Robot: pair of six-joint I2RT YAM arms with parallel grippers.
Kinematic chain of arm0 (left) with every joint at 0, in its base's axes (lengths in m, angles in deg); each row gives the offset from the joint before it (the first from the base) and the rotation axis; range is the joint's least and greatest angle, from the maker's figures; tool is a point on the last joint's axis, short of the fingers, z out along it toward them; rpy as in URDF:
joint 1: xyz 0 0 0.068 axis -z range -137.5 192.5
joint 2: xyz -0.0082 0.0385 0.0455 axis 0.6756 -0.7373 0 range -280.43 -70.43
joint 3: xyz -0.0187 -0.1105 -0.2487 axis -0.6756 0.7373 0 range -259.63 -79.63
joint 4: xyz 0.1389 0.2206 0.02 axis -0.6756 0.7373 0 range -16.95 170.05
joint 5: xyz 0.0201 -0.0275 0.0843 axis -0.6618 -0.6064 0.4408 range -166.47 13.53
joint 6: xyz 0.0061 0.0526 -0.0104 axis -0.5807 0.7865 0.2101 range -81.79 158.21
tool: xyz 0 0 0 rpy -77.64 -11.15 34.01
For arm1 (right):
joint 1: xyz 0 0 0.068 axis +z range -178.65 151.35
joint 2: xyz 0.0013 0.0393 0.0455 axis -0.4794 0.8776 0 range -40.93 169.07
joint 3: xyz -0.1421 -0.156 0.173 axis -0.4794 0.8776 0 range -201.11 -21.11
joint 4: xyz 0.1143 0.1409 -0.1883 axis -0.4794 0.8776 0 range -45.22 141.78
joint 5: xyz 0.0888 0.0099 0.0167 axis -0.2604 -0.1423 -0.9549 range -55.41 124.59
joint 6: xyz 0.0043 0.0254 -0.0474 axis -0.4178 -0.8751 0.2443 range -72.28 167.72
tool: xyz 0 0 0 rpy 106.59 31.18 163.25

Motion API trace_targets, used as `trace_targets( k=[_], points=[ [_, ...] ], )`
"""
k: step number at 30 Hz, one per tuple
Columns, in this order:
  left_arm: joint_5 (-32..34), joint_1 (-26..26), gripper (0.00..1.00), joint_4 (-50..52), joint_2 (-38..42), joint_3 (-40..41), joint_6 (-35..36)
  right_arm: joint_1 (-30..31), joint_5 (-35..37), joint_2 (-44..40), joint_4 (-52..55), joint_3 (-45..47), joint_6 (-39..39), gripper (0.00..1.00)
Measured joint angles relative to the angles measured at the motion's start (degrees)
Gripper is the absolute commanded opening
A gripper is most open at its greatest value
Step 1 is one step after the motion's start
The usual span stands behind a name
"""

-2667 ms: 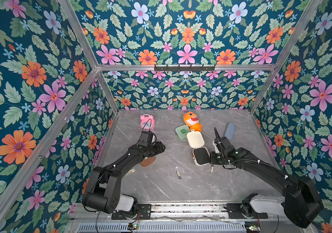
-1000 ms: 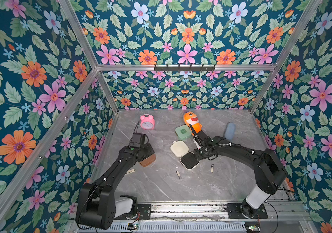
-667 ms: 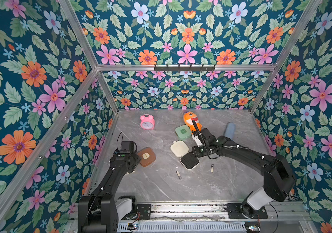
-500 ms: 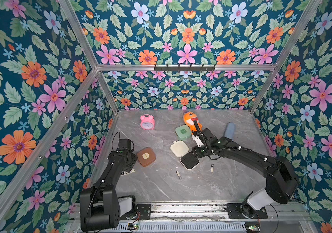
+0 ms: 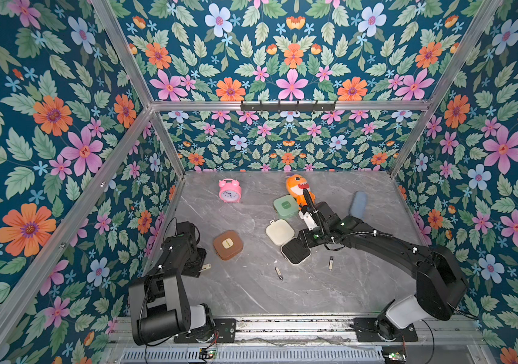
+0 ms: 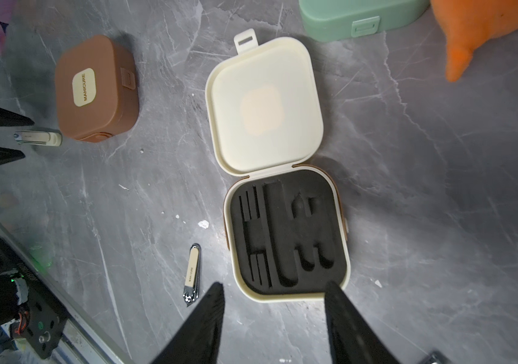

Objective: Organize nail clipper sets
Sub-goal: Pick up the nail clipper from the center of the board, then place the nail clipper at the center of the board.

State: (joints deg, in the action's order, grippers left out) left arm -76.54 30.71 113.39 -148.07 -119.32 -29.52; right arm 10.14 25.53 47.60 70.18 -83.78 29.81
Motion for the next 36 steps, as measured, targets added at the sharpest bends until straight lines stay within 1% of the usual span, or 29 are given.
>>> trace_targets(
  k=[2, 6, 17, 19, 24, 27, 31, 33, 35, 36],
  points=[
    [-0.2, -0.5, 0.52, -0.5, -0.8, 0.1, 0.0, 0.0, -0.3, 0.2, -0.4, 0.0, -0.2, 0.53],
    [-0.7, -1.4, 0.45, -1.5, -1.7, 0.2, 0.2, 0.0, -0.8, 1.0, -0.8, -0.2, -0.5, 0.52],
    [-1.0, -2.9, 0.13, -2.4, -1.4, 1.6, 2.7, 0.0, -0.7, 1.0, -1.1, -1.0, -0.5, 0.51],
    [-1.5, -3.0, 0.09, -2.8, -1.0, 1.8, 3.7, 0.0, -0.7, 0.6, -1.0, -1.0, -0.5, 0.51],
    [-3.7, -3.1, 0.05, -3.7, 0.3, 2.6, 8.5, -0.1, -0.1, -1.6, -0.7, -0.6, -0.6, 0.51],
    [-7.0, -2.7, 0.05, -3.2, 3.8, 3.3, 12.5, -0.2, 0.2, -2.9, -0.7, 0.0, -1.2, 0.51],
    [-10.1, -1.4, 0.05, -3.0, 11.2, 2.1, 18.5, -0.2, 0.3, -4.7, 0.0, 0.8, -1.6, 0.51],
    [-11.3, 0.9, 0.03, -2.6, 13.3, 0.5, 21.0, -0.4, 0.5, -5.7, 0.3, 1.4, -2.0, 0.51],
    [-11.8, 5.8, 0.03, -2.1, 14.1, -1.8, 23.1, -1.1, 0.5, -6.7, 0.5, 2.2, -3.0, 0.51],
    [-11.6, 9.1, 0.03, -1.9, 14.0, -3.2, 23.4, -1.6, 0.7, -7.1, 0.5, 2.6, -3.1, 0.51]
  ],
)
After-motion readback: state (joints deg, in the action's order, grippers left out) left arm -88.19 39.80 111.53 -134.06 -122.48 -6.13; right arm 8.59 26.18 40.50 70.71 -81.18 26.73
